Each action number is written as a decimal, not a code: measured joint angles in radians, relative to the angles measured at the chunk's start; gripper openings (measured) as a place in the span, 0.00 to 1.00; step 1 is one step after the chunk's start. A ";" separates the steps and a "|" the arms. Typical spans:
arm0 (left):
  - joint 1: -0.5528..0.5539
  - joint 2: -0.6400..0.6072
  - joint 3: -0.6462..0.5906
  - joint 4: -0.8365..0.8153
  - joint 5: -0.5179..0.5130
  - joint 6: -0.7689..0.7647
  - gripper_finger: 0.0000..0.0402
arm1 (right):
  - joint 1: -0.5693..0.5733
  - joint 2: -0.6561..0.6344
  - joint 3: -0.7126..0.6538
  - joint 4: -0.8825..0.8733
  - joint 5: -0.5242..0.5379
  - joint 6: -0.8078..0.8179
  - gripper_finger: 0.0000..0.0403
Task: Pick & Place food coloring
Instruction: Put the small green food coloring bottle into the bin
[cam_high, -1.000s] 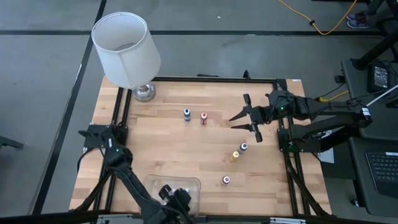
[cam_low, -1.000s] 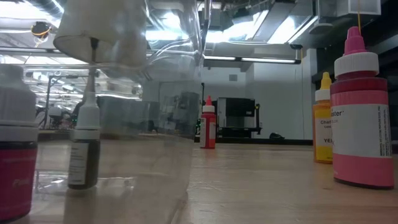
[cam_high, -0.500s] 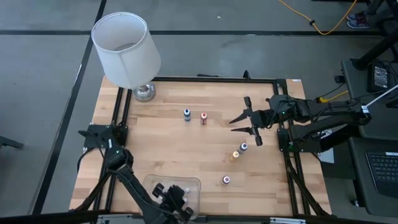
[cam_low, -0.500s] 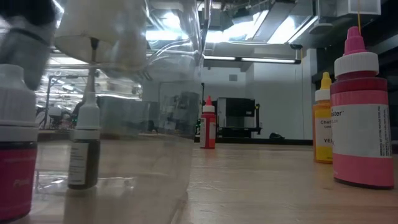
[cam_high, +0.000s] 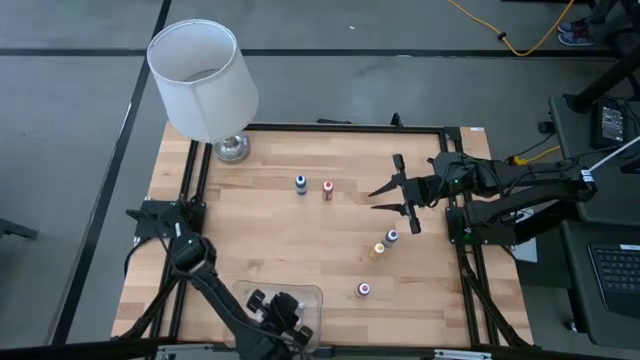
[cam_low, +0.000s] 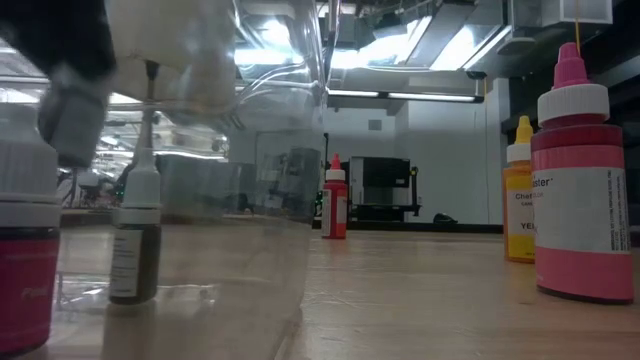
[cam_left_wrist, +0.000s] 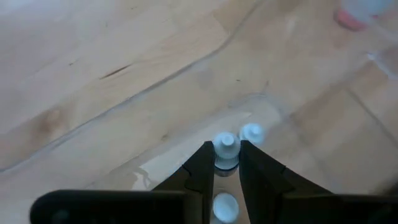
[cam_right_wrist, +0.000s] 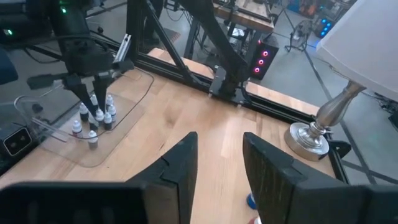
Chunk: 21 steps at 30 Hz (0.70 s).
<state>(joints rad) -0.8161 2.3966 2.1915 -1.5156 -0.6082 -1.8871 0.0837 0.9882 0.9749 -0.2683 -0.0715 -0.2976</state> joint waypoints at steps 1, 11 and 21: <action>0.002 0.000 -0.012 0.006 0.006 -0.003 0.15 | 0.000 0.000 0.000 0.000 0.000 0.000 0.32; 0.021 0.000 -0.029 0.025 -0.015 0.028 0.15 | 0.000 0.000 0.000 -0.005 0.000 0.001 0.32; 0.018 0.033 -0.030 0.053 0.002 0.013 0.15 | 0.000 0.000 0.000 -0.008 0.001 0.000 0.32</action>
<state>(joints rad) -0.7979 2.4298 2.1616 -1.4630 -0.6063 -1.8740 0.0837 0.9882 0.9749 -0.2763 -0.0708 -0.2977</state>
